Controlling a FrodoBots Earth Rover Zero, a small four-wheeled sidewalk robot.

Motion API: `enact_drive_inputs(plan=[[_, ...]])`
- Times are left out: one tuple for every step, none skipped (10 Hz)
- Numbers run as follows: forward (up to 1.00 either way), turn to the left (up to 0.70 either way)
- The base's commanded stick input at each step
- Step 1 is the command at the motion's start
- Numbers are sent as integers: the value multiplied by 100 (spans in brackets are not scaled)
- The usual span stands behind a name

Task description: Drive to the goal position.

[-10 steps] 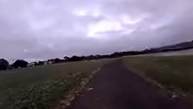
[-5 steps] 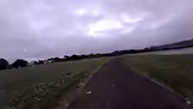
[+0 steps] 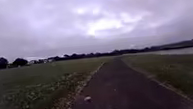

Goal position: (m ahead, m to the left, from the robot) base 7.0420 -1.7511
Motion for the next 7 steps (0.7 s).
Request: enact_drive_inputs(plan=[[50,-25],[50,-25],[50,-25],[50,-25],[50,-25],[50,-25],[50,-25]])
